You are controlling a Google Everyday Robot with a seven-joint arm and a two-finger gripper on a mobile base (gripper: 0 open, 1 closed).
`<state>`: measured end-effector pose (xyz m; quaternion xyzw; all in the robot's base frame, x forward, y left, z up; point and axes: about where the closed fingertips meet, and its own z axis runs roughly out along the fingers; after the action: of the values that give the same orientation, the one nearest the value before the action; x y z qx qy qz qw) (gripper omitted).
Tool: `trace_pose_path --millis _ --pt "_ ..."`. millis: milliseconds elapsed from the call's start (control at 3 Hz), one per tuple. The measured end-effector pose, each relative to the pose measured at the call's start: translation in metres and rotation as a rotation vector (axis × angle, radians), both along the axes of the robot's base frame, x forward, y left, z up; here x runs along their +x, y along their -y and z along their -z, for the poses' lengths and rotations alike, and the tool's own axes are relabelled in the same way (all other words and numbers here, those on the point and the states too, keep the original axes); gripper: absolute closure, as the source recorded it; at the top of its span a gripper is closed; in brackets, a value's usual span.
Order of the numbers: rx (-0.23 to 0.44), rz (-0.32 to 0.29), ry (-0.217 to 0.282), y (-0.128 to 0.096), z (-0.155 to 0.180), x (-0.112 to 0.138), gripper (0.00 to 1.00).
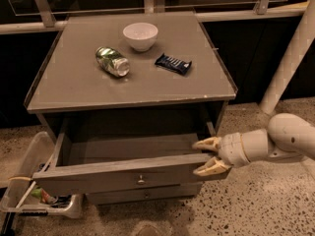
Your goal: Open top drawer
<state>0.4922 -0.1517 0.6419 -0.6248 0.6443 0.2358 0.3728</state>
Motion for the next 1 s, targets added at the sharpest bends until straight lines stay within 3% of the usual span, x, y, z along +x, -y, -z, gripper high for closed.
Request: trace_pose_path --millis 333,1000 --pt "0.022 -0.011 -0.01 -0.001 0.001 -0.007 0.14" --pt "0.054 -0.025 -0.025 -0.007 -0.002 -0.019 0.6"
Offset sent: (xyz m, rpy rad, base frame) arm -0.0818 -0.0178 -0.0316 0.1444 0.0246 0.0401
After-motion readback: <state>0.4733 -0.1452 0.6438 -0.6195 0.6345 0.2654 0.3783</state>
